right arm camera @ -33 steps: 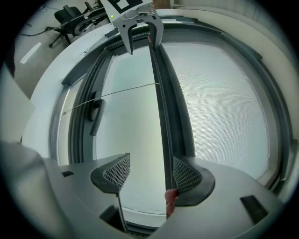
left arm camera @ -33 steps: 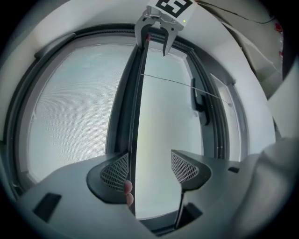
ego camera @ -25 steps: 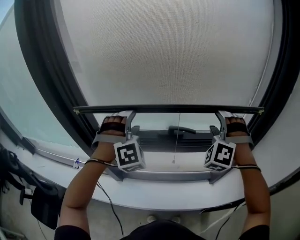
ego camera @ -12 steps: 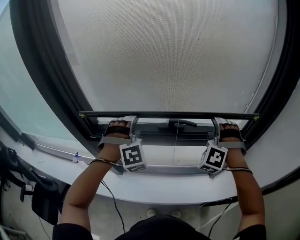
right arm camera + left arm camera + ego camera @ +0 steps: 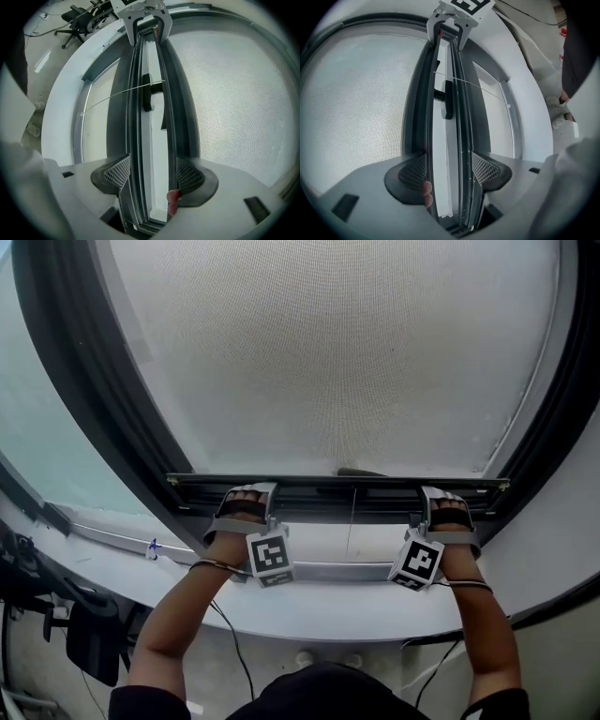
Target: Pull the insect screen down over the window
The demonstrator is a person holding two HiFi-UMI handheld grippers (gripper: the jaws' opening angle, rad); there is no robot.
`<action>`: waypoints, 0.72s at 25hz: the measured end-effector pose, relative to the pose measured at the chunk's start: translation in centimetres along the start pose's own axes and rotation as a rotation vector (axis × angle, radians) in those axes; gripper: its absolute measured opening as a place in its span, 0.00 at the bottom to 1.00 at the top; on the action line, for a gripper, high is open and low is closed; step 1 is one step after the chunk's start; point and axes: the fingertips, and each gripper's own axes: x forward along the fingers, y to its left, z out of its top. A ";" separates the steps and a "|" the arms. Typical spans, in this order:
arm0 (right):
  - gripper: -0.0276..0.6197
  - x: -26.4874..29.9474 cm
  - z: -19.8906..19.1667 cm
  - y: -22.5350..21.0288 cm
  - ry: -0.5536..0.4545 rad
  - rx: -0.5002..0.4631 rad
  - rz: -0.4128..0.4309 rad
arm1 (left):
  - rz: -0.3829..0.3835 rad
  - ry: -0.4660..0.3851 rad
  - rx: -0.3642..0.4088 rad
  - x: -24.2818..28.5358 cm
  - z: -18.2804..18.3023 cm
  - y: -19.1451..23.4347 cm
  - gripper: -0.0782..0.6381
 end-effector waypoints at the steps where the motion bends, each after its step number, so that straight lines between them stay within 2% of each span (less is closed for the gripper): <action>1: 0.49 0.1 0.1 0.0 0.000 0.003 -0.002 | 0.001 0.005 0.000 0.1 -0.1 -0.1 0.51; 5: 0.49 0.2 0.3 0.2 -0.002 0.016 0.000 | 0.009 0.017 0.000 0.4 0.0 -0.4 0.51; 8: 0.49 0.8 1.1 1.6 -0.044 0.063 0.017 | -0.048 0.021 0.006 1.2 0.1 -2.5 0.51; 12: 0.49 1.9 1.3 5.7 -0.037 0.052 0.088 | -0.103 0.016 0.036 2.8 0.2 -6.4 0.51; 18: 0.49 1.8 1.3 6.0 -0.019 0.068 0.104 | -0.145 0.009 0.021 2.6 0.2 -6.7 0.51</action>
